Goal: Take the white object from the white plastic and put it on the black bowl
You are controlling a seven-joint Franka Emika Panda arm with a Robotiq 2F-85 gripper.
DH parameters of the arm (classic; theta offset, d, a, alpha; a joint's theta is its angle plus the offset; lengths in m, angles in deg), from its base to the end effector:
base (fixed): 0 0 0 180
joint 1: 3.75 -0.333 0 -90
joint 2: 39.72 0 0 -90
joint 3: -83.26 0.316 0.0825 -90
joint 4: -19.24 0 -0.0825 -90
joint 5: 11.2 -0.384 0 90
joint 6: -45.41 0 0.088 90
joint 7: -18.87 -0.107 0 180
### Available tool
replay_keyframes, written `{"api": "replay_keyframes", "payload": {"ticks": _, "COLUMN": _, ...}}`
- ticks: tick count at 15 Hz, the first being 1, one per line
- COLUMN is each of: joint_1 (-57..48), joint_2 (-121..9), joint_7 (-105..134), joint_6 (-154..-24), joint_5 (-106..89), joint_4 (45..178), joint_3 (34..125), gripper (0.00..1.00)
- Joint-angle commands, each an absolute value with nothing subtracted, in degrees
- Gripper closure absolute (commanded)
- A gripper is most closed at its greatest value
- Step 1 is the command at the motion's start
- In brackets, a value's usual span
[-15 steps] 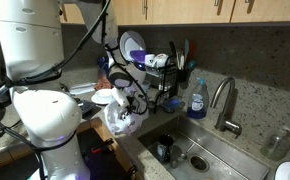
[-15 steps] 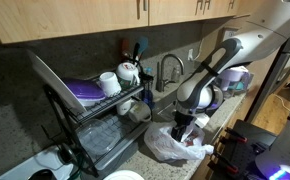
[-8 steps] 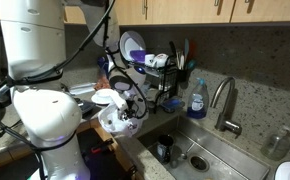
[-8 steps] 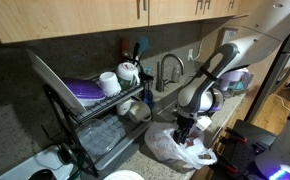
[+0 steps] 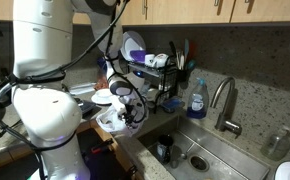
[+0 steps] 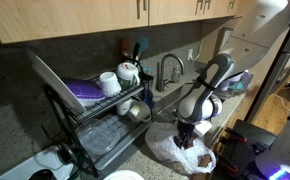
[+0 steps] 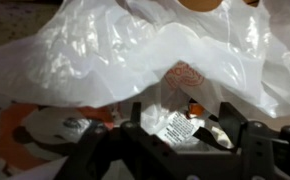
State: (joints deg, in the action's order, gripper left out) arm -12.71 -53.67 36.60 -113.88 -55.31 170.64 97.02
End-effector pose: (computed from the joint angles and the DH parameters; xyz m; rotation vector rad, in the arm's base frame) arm 0.3764 0.1324 0.1515 -2.8558 0.0537 0.1785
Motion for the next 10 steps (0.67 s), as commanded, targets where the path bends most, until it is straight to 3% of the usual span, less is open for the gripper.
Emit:
{"api": "replay_keyframes", "payload": {"ticks": 1, "joint_1": -14.4, "joint_2": -57.2, "joint_7": 27.7, "joint_6": -116.2, "joint_5": -46.7, "joint_4": 168.6, "joint_3": 96.2, "gripper": 0.38}}
{"api": "replay_keyframes", "payload": {"ticks": 2, "joint_1": -15.0, "joint_2": -57.9, "joint_7": 24.7, "joint_6": -116.3, "joint_5": -43.2, "joint_4": 168.1, "joint_3": 95.8, "gripper": 0.55}}
{"api": "replay_keyframes", "payload": {"ticks": 6, "joint_1": -16.4, "joint_2": -58.0, "joint_7": 13.8, "joint_6": -115.3, "joint_5": -30.1, "joint_4": 166.3, "joint_3": 93.8, "gripper": 0.86}}
{"api": "replay_keyframes", "payload": {"ticks": 8, "joint_1": -16.9, "joint_2": -56.4, "joint_7": 10.0, "joint_6": -115.0, "joint_5": -25.9, "joint_4": 166.5, "joint_3": 92.8, "gripper": 1.00}}
{"api": "replay_keyframes", "payload": {"ticks": 10, "joint_1": -17.0, "joint_2": -54.0, "joint_7": 7.7, "joint_6": -114.7, "joint_5": -23.4, "joint_4": 167.5, "joint_3": 92.2, "gripper": 1.00}}
